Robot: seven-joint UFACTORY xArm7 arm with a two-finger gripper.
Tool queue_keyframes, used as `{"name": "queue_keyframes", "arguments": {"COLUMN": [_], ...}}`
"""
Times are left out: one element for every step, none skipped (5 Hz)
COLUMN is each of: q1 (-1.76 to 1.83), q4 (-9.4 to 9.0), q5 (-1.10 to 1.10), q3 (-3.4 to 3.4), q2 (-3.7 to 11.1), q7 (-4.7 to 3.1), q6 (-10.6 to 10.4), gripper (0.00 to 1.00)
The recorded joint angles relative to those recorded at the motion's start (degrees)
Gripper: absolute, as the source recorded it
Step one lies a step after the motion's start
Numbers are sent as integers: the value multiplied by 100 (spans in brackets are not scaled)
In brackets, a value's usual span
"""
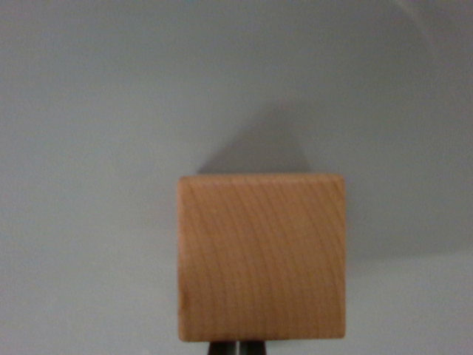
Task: Push wooden cube
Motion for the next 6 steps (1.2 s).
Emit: {"name": "queue_keyframes", "arguments": {"q1": [2, 2, 4, 4, 5, 5], "q4": [152, 152, 257, 257, 321, 321], "q5": [10, 10, 18, 18, 22, 22], "q3": [14, 14, 24, 24, 30, 30], "q2": [98, 98, 165, 165, 206, 206], "q7": [14, 14, 23, 23, 29, 29], "q6": [55, 55, 93, 93, 116, 116], "gripper": [100, 100, 100, 100, 100, 100]}}
